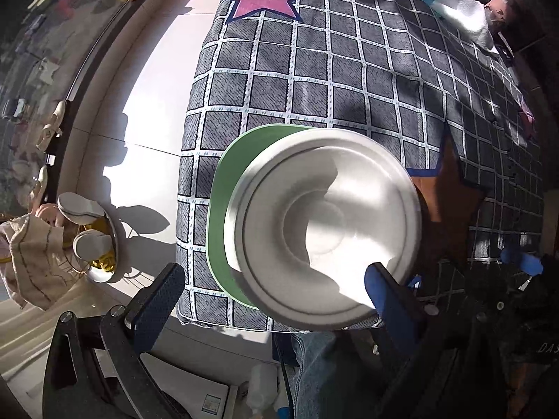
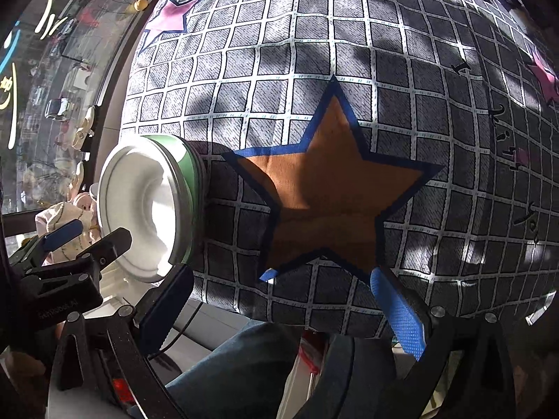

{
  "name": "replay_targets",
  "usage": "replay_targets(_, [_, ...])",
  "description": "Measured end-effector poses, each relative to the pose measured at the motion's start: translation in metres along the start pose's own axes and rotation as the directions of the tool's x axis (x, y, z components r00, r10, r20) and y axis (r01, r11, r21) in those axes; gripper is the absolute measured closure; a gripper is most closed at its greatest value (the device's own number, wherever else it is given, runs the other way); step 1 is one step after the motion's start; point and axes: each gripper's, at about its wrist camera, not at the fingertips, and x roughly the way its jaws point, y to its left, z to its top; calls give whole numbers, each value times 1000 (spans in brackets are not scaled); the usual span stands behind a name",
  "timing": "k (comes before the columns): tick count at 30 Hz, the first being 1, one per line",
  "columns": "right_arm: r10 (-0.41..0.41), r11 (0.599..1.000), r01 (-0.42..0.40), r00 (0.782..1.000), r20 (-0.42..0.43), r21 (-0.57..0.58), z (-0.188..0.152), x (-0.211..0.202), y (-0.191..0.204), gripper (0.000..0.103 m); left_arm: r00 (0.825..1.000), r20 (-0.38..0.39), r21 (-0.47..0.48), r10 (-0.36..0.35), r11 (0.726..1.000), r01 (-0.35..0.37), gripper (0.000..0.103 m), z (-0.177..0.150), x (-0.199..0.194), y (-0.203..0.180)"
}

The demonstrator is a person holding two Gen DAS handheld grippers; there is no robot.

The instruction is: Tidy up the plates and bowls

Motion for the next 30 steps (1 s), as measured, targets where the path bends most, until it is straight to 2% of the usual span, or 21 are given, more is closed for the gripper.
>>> replay_targets(3, [-19, 1000, 19, 1000, 12, -19, 5, -1, 8, 1, 1000, -5, 9, 4, 1000, -4, 0, -5, 1, -2])
replay_targets(15, [-28, 997, 31, 999, 42, -77, 11, -8, 34, 1, 994, 59, 65, 92, 993, -96, 0, -14, -14, -7])
replay_targets(30, [-32, 993, 38, 998, 54, -115, 13, -9, 59, 1, 988, 93, 102, 119, 986, -129, 0, -17, -23, -2])
